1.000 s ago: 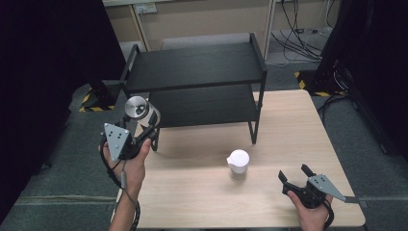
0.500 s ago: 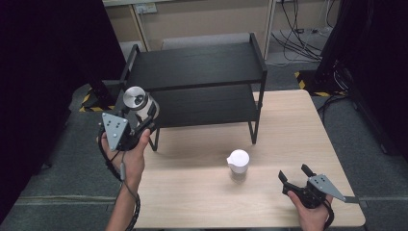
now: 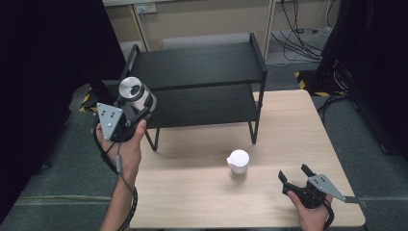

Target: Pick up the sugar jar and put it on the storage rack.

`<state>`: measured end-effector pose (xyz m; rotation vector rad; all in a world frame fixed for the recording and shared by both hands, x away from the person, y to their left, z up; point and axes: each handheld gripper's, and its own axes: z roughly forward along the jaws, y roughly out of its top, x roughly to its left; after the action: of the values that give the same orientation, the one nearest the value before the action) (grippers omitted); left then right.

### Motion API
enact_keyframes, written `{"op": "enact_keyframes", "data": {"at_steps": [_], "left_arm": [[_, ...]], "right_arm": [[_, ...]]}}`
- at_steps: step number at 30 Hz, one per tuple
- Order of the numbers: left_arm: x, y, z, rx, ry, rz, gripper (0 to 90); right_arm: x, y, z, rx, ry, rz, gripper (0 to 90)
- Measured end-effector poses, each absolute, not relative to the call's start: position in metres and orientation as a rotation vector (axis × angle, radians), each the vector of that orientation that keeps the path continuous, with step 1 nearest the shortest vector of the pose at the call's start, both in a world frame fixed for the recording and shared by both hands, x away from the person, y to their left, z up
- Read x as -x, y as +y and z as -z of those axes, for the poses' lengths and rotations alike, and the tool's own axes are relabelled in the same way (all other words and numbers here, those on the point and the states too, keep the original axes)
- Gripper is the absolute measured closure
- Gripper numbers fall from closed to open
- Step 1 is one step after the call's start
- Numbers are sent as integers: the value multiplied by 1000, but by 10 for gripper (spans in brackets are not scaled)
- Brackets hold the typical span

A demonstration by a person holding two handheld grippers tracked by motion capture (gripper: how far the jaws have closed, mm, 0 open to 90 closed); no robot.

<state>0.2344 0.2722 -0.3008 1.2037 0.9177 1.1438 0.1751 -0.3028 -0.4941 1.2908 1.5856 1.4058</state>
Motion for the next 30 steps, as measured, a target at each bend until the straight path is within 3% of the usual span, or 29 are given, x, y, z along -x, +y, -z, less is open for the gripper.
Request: {"op": "enact_keyframes", "data": {"at_steps": [30], "left_arm": [[-264,272,258,-1250,955,-1106,306]], "right_arm": [[-175,-303,494,-1291,1585,-1408,80]]}}
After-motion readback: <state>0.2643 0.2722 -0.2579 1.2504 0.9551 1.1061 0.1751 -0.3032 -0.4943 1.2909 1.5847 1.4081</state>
